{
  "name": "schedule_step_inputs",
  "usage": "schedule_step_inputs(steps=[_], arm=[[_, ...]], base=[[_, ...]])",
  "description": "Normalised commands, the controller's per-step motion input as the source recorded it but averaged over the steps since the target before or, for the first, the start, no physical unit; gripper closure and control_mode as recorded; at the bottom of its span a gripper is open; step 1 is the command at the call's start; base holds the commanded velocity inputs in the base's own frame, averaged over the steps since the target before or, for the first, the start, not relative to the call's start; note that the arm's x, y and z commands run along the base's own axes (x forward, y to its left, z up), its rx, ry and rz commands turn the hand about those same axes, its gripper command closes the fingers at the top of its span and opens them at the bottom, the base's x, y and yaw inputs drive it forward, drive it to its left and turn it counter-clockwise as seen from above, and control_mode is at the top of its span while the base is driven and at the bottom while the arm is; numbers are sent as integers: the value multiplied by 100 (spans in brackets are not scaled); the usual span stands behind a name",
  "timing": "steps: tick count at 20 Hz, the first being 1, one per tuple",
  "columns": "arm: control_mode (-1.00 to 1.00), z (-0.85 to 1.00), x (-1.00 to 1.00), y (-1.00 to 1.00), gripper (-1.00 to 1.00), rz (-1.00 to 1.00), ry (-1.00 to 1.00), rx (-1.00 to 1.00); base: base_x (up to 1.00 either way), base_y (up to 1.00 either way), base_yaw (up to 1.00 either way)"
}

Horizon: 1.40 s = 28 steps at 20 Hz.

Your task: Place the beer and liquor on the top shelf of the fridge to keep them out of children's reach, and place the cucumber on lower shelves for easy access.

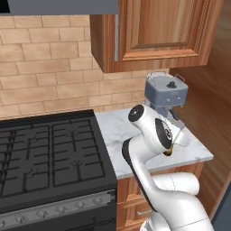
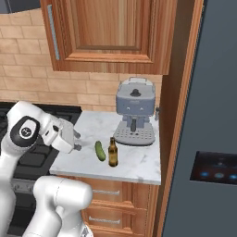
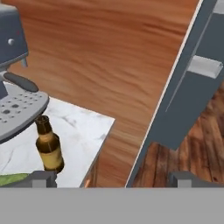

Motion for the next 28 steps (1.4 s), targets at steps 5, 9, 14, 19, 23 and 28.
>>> schedule_step_inputs(steps=[5,9,14,19,23,28], arm=[[-100,-22,20,-10,-100,-14,-3,0],[-100,-25,25,-14,-100,-9,-5,0],[-100,-23,26,-13,-100,-5,-3,0],[-100,-24,23,-18,-100,-3,0,0],[-100,-25,25,-17,-100,-3,0,0],[-100,-22,27,-13,-100,-3,0,0]], base=[[0,0,0],[0,0,0],[0,0,0],[0,0,0],[0,0,0],[0,0,0]])
